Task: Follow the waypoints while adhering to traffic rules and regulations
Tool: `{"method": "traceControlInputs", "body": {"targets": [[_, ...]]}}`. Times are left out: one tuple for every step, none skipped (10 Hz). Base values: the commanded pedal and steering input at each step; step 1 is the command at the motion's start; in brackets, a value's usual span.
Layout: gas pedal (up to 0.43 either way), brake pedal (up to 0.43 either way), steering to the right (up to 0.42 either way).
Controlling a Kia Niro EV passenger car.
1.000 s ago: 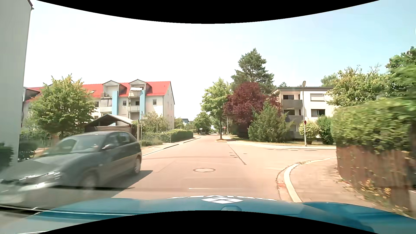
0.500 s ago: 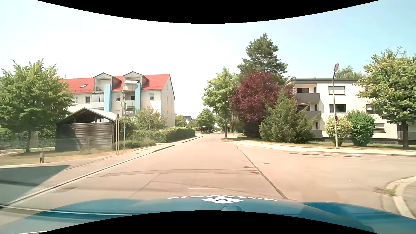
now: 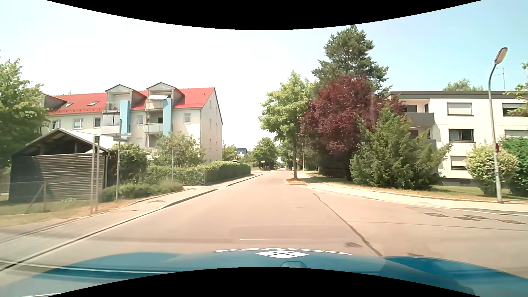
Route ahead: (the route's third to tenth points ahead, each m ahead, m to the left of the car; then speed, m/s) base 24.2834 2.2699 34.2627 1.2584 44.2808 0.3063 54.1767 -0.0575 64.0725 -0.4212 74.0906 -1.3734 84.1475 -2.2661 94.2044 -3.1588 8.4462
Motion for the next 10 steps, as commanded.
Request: {"method": "traceControlInputs", "body": {"targets": [[0.02,0.0,-0.019],[0.02,0.0,-0.019],[0.02,0.0,-0.017],[0.02,0.0,-0.017],[0.02,0.0,-0.012],[0.02,0.0,-0.007],[0.02,0.0,-0.01],[0.0,0.0,-0.019],[0.0,0.0,-0.025],[0.0,0.0,-0.026]]}}
